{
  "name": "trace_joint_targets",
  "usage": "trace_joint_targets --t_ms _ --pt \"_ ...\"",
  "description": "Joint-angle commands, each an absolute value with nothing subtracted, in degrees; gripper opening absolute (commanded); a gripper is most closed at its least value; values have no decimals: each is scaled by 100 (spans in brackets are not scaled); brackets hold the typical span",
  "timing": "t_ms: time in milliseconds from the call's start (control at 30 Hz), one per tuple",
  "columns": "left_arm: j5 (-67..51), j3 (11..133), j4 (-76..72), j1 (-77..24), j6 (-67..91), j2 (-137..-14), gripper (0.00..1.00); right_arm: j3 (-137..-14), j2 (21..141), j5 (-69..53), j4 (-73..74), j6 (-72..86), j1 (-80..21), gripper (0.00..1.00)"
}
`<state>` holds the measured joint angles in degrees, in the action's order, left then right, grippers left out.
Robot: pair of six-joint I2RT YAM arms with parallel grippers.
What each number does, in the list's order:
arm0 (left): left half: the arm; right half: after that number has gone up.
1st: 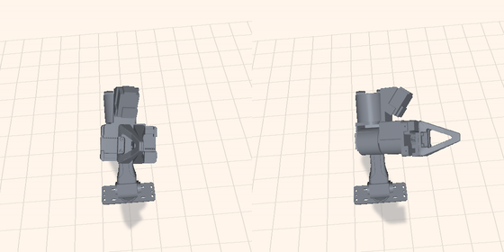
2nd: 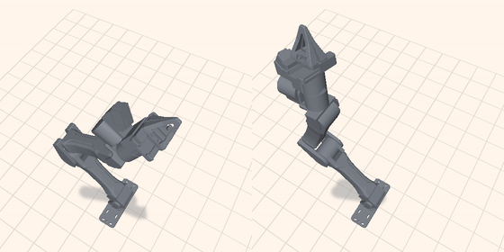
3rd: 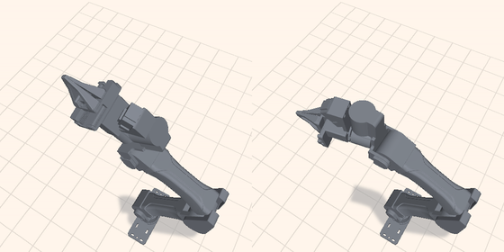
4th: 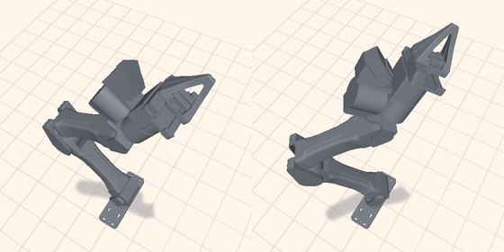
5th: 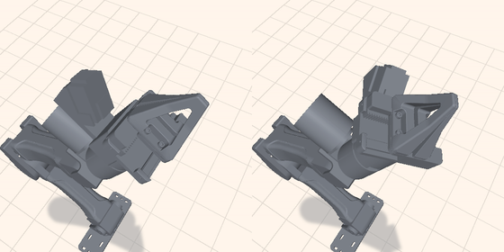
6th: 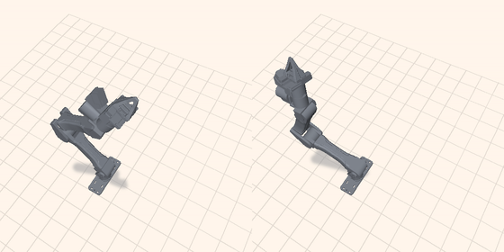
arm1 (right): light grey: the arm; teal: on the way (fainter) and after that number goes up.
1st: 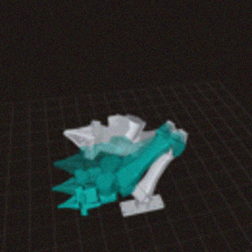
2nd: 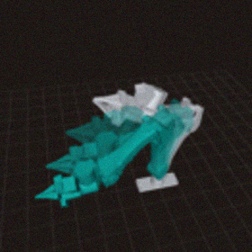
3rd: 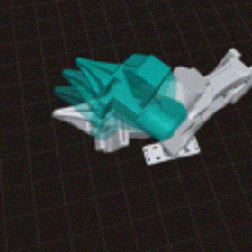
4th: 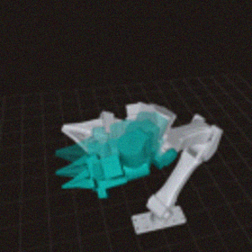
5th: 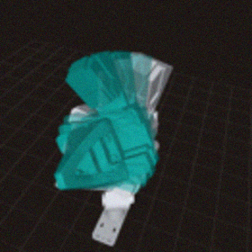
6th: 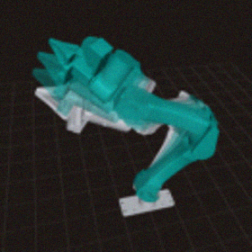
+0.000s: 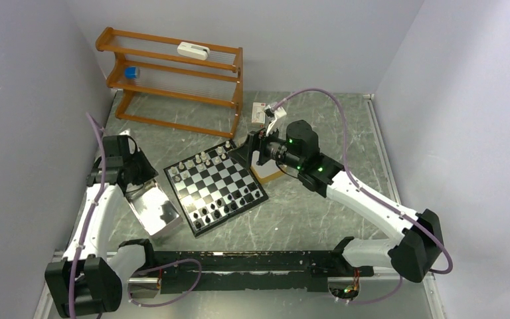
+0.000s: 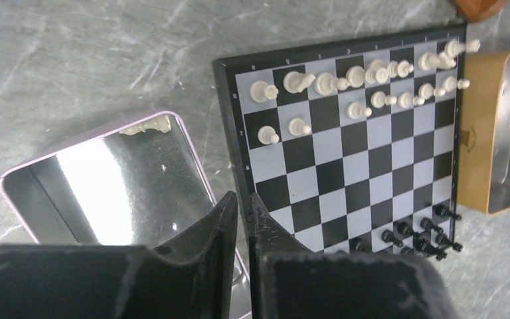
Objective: Set up the chess pieces on the board
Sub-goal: Pick up the chess piece from the storage box, then place the chess piece at the center of the board.
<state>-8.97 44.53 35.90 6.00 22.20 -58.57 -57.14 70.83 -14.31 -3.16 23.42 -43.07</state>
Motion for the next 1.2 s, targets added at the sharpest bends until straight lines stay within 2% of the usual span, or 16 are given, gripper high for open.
trace_joint_targets --t_ms 0,167,367,467,600,767,867,1167 --pt "-133 4577 3552 589 2774 -5480 19 -5774 6842 -1380 -407 2366 -4281 86" --pt "976 4963 3445 603 3231 -5910 30 -5739 6649 -1238 -386 2124 -4286 87" --pt "2161 5455 2890 1064 3374 -6841 51 -5647 6457 -1019 -269 1691 -4281 88" --pt "2543 5973 2841 1290 3410 -7443 57 -5522 6298 -670 -208 1437 -4283 90" --pt "2728 6486 2877 1646 3548 -8188 55 -5417 6118 -338 -189 1242 -4280 91" --pt "2367 6719 2700 1776 3405 -8776 51 -5285 5990 -596 -392 1318 -4289 90" --pt "2598 6824 2816 1845 3453 -9091 51 -5381 6149 -601 -278 1329 -4375 89" --pt "2280 6890 2485 1916 3522 -9483 49 -5547 6529 -710 -232 1463 -4435 87"
